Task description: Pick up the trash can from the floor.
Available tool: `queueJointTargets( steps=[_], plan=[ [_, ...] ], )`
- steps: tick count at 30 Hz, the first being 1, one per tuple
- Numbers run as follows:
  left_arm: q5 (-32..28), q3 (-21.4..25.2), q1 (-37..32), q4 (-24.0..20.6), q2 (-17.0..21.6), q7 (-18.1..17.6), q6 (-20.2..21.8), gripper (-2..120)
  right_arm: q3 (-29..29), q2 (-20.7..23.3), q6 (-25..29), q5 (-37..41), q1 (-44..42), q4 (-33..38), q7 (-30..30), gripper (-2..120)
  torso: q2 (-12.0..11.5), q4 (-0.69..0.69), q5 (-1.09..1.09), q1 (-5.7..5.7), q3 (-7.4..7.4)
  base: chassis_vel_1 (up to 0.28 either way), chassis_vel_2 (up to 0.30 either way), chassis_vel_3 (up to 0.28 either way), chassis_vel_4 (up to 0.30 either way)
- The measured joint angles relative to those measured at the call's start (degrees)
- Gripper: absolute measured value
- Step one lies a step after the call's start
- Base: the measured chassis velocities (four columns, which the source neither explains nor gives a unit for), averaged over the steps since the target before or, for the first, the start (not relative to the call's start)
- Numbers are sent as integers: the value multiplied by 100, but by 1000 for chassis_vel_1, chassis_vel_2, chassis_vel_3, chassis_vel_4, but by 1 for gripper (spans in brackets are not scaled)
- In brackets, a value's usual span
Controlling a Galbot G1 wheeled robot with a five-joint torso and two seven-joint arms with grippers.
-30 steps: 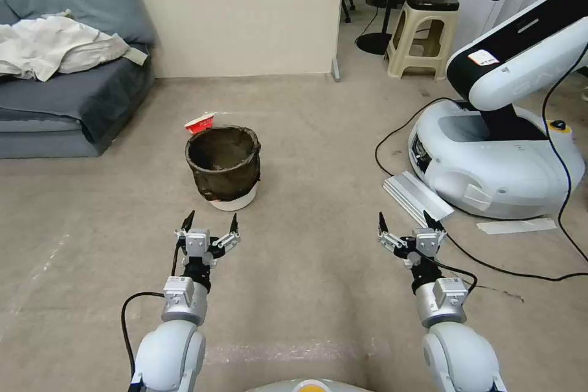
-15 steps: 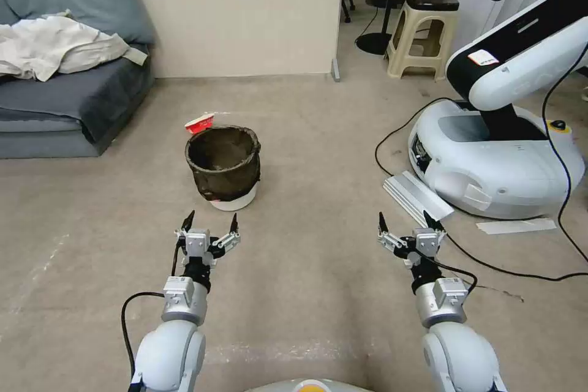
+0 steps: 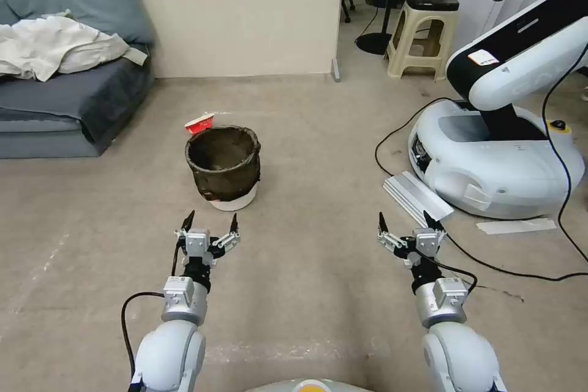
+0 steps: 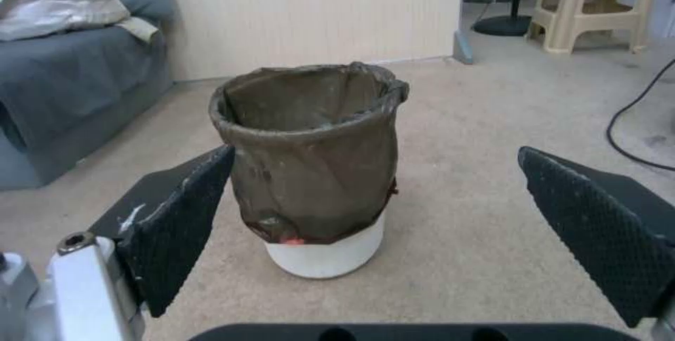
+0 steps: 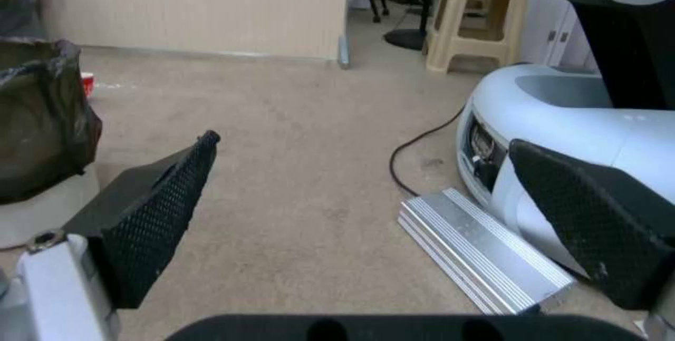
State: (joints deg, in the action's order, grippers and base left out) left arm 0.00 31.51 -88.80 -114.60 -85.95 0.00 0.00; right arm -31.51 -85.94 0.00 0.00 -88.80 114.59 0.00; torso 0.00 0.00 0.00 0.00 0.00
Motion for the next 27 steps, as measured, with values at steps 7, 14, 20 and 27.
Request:
queueJointTargets(
  steps=[7, 14, 20, 27],
  plan=[
    [-11, 23, -59, -85, 18, -1, 5, 100, -13, -20, -8, 12, -58, 81, 2, 100, 0, 1, -1, 0, 1, 0, 0, 0, 0],
    [-170, 287, -568, -976, 209, -49, 110, 100, -184, -210, -163, 157, -599, 964, 44, 100, 0, 0, 0, -1, 0, 0, 0, 0, 0],
    [-385, 636, -1262, -2175, 461, -111, 277, 100, -418, -480, -406, 381, -1361, 2175, 104, 100, 1, 0, -1, 0, -1, 0, 0, 0, 0],
    [-378, 671, -1549, -2199, 433, -329, 230, 100, -457, -523, -615, 526, -1654, 2352, -68, 100, 0, 0, -1, -1, 0, 0, 0, 0, 0]
  ],
)
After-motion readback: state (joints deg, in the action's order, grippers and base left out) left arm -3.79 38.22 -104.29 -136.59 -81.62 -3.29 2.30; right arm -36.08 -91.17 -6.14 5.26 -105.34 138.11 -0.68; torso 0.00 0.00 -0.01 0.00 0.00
